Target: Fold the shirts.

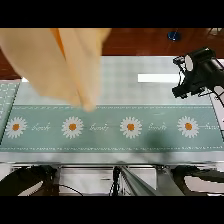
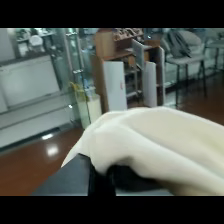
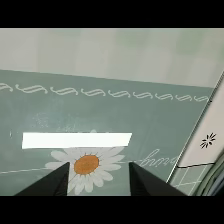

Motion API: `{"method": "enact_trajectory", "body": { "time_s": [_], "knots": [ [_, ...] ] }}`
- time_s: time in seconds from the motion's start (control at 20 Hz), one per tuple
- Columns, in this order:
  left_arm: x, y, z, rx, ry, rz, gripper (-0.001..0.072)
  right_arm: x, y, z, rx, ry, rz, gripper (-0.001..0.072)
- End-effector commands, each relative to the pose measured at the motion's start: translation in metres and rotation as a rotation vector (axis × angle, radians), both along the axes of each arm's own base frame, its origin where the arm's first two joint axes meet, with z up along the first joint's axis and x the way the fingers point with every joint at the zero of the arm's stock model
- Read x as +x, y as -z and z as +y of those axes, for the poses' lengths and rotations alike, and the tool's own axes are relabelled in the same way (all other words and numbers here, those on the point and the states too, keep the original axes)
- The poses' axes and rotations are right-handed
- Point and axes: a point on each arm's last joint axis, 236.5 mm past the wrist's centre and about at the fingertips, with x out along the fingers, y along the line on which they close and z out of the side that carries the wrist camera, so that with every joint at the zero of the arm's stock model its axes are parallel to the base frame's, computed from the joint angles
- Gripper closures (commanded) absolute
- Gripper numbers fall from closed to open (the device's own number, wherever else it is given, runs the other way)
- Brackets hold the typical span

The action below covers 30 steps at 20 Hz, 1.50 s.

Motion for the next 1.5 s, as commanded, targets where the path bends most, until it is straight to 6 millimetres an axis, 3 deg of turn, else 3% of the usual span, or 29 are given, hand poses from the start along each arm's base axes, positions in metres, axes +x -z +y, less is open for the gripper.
{"method": "enact_trajectory", "body": {
  "time_s": [0.0, 0.2, 0.3, 0.4, 0.6, 0.75, 1.0, 1.15, 1.2, 1.25, 1.3, 1.4, 1.45],
  "knots": [
    [-0.001, 0.033, -0.013, 0.081, 0.024, 0.110, 0.0676, -0.008, -0.003, -0.002, -0.010, 0.014, 0.026, 0.0285],
    [0.035, 0.106, 0.016, 0.241, -0.116, 0.339, 0.0676, -0.007, -0.013, -0.006, 0.002, 0.025, -0.015, 0.0285],
    [0.049, 0.127, 0.029, 0.265, -0.163, 0.410, 0.0676, -0.007, -0.017, -0.013, 0.015, 0.050, -0.035, 0.0285],
    [0.061, 0.139, 0.024, 0.269, -0.160, 0.439, 0.0676, -0.008, -0.019, -0.019, 0.040, 0.079, -0.052, 0.0285],
    [0.068, 0.186, -0.050, 0.231, 0.060, 0.586, 0.0675, -0.009, -0.014, -0.025, 0.111, 0.138, -0.063, 0.0286],
    [0.073, 0.239, -0.114, 0.258, 0.194, 0.697, 0.0676, -0.008, -0.013, -0.028, 0.130, 0.157, -0.072, 0.0286],
    [0.058, 0.341, -0.219, 0.356, 0.364, 0.847, 0.0675, 0.000, -0.011, -0.018, 0.172, 0.148, -0.101, 0.0285],
    [0.042, 0.414, -0.258, 0.453, 0.411, 0.947, 0.0667, 0.001, -0.010, -0.015, 0.186, 0.148, -0.103, 0.0286],
    [0.038, 0.434, -0.267, 0.478, 0.422, 0.976, 0.0570, 0.001, -0.010, -0.015, 0.187, 0.148, -0.103, 0.0286],
    [0.034, 0.449, -0.272, 0.490, 0.424, 1.005, 0.0311, 0.001, -0.010, -0.015, 0.187, 0.148, -0.103, 0.0286],
    [0.032, 0.454, -0.271, 0.487, 0.413, 1.033, 0.0148, 0.001, -0.010, -0.015, 0.187, 0.148, -0.103, 0.0286],
    [0.045, 0.445, -0.243, 0.549, 0.349, 1.022, 0.0147, 0.001, -0.010, -0.015, 0.188, 0.147, -0.105, 0.0286],
    [0.060, 0.435, -0.209, 0.620, 0.269, 1.000, 0.0148, 0.001, -0.010, -0.014, 0.190, 0.147, -0.106, 0.0286]
  ]
}}
